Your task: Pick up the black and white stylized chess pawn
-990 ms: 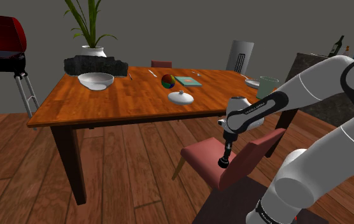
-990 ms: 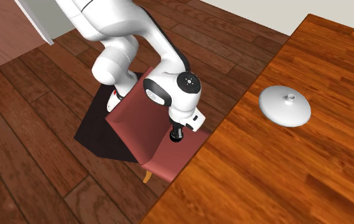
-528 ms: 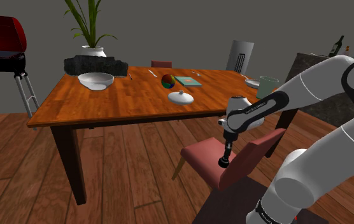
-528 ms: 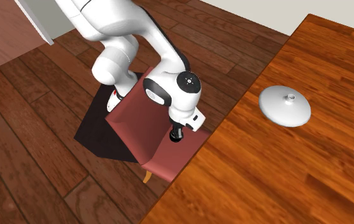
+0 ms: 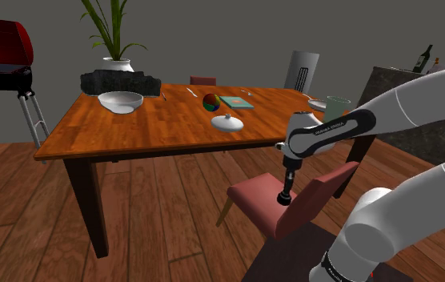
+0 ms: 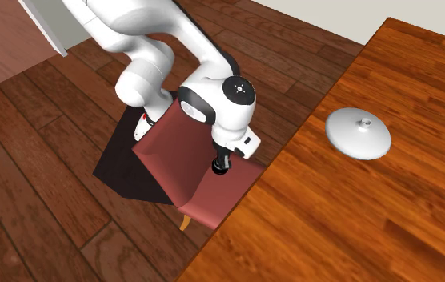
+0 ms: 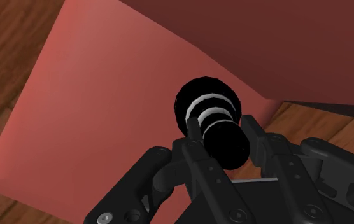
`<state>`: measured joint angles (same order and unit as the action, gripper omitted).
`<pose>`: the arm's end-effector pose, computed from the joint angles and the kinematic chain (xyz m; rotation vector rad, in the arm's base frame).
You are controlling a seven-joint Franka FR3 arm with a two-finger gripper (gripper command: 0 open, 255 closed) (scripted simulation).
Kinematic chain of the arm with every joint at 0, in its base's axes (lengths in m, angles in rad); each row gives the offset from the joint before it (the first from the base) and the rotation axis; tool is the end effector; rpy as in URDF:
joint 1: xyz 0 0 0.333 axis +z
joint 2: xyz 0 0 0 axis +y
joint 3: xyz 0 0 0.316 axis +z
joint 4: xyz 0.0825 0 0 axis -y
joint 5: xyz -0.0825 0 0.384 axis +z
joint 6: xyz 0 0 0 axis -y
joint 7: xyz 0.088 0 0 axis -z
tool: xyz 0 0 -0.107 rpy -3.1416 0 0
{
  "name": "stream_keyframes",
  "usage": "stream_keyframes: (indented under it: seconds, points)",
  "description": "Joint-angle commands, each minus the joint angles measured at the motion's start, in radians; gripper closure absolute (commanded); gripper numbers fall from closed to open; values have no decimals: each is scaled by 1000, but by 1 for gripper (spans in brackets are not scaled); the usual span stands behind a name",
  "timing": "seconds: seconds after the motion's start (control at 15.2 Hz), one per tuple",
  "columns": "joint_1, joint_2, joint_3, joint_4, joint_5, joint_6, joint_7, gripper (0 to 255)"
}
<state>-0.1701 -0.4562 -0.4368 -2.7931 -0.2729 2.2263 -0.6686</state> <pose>0.2880 -0.1898 0.3167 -3.0416 -0.4545 0.1775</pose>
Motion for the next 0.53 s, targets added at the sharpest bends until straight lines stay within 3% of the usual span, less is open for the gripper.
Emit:
stream_keyframes:
  seconds: [0.0,0.46]
  points:
    - [-4,-31,9,11,0,-42,2,255]
    - [-7,-88,28,46,6,-134,4,255]
